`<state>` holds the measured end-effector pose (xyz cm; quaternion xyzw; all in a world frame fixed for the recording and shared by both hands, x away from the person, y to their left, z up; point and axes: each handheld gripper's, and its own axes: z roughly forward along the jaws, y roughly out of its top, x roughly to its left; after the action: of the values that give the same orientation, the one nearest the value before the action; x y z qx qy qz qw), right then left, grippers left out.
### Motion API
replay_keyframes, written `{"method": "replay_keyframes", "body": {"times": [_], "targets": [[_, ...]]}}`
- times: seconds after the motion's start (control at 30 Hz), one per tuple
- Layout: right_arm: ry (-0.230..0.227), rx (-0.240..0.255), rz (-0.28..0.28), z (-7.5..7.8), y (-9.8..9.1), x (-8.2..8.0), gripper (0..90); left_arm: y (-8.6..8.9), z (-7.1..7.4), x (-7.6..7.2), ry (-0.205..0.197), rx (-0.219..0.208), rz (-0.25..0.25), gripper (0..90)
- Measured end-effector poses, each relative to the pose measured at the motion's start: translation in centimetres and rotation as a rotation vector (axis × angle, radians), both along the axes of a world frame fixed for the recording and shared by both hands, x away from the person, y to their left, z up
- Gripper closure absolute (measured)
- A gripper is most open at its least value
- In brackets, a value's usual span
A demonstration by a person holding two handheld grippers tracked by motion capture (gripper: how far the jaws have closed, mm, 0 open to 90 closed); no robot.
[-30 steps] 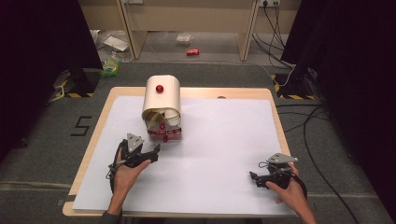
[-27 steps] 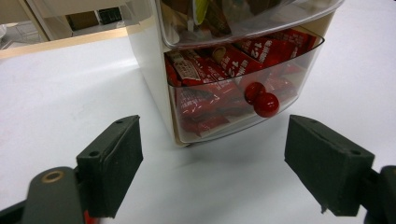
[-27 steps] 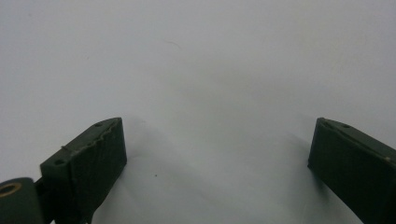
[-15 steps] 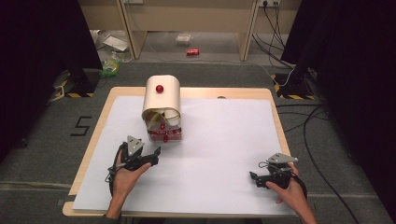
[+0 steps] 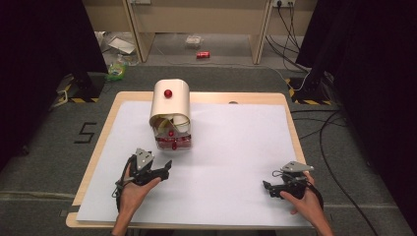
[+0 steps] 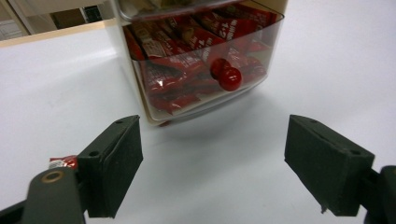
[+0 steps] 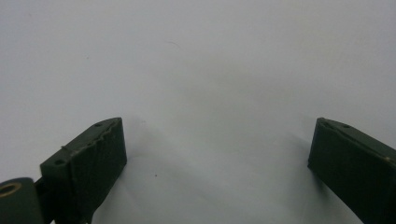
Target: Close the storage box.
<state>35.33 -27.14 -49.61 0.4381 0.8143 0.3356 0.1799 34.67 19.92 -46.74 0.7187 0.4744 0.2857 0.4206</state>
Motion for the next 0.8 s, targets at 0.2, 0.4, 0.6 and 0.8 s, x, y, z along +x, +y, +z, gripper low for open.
{"method": "replay_keyframes", "body": {"times": [0.2,0.4,0.6,0.8], "targets": [[0.0,0.0,0.0,0.0,0.0,0.0,4.8,-0.4,-0.5,-0.6,0.008,0.003,-0.024,18.5],[0.0,0.0,0.0,0.0,0.0,0.0,4.8,-0.7,-1.1,-1.1,0.021,0.012,-0.04,18.5],[0.0,0.0,0.0,0.0,0.0,0.0,4.8,-1.1,-1.8,-1.6,0.04,0.019,-0.055,18.4],[0.0,0.0,0.0,0.0,0.0,0.0,4.7,-1.2,-2.3,-2.1,0.049,0.027,-0.061,18.4]]}}
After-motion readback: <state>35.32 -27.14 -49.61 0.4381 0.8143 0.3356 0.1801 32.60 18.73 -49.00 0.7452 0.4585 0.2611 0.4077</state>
